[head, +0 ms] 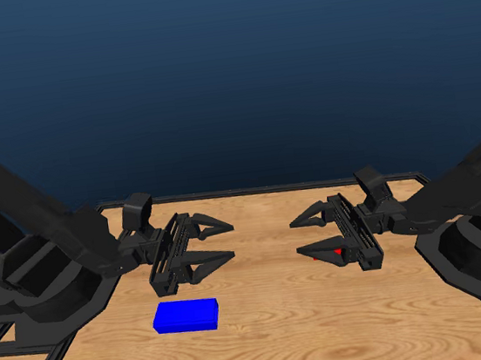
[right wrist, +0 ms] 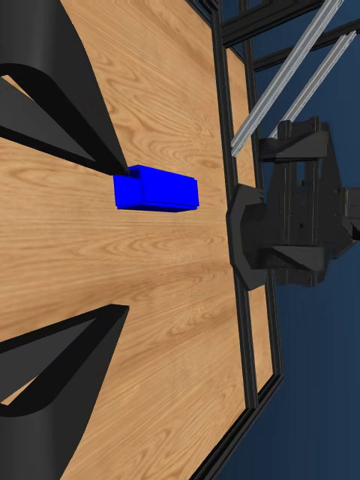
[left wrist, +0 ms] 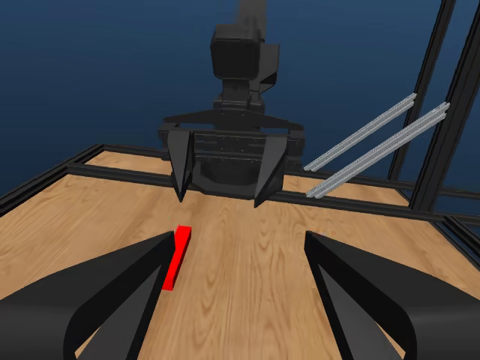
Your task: Insert peg into socket
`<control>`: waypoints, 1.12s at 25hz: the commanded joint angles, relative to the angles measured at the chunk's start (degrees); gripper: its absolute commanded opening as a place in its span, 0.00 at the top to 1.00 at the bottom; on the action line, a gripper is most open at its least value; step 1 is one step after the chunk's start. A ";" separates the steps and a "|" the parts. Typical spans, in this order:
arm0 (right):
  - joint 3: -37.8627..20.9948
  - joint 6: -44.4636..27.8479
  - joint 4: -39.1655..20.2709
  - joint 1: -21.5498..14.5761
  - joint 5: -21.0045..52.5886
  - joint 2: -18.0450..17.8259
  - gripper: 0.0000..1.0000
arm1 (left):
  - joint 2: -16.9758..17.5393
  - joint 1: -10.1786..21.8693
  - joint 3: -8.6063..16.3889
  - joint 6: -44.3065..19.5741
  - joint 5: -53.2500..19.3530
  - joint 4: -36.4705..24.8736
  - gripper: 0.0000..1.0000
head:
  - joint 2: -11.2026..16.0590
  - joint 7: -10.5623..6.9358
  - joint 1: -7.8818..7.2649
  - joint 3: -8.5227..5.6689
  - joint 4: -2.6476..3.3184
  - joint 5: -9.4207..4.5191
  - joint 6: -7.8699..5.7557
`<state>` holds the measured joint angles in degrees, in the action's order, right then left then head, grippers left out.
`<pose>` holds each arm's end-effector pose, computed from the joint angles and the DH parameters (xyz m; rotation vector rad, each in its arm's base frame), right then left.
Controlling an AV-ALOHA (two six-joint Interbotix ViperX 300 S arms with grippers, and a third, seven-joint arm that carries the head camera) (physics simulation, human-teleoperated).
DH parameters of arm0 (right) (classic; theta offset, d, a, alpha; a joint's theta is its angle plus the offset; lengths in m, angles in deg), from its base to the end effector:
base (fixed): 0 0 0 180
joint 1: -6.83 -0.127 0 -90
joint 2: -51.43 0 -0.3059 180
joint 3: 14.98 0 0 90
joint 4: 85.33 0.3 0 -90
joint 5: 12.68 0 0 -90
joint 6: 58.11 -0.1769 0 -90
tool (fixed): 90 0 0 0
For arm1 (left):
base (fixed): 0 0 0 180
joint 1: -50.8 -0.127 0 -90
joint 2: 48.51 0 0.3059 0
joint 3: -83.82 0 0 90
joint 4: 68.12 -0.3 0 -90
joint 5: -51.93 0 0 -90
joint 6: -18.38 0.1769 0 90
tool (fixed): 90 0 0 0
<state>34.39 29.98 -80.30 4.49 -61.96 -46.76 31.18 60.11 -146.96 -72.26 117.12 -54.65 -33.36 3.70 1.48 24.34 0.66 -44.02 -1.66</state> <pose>0.3793 0.0037 0.1508 0.0827 0.1449 -0.0322 0.3735 -0.0233 0.1759 -0.1226 -0.0625 0.0472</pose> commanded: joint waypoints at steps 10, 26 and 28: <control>-6.74 -1.63 -2.13 -0.79 5.02 -3.21 0.00 | 3.99 8.44 -0.32 -3.40 -31.23 12.21 0.00 | 5.29 6.17 -0.39 -1.09 -0.96 -1.50 2.05; -4.72 -2.79 -0.91 -1.86 4.94 -3.21 0.00 | 2.82 7.49 -2.10 -5.74 -39.93 10.40 0.00 | 9.75 3.84 -0.87 -3.08 -1.29 -1.46 3.38; -4.02 -3.18 -0.37 -2.26 3.94 -3.52 0.00 | 0.99 7.37 -1.43 -6.87 -40.15 10.51 0.00 | 10.26 3.66 -0.97 -3.41 -1.34 -1.53 3.52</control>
<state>30.34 27.01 -81.06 2.68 -55.79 -51.46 32.83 68.36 -149.22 -78.66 77.88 -44.12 -23.49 7.63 0.64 22.23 -0.62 -46.14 1.72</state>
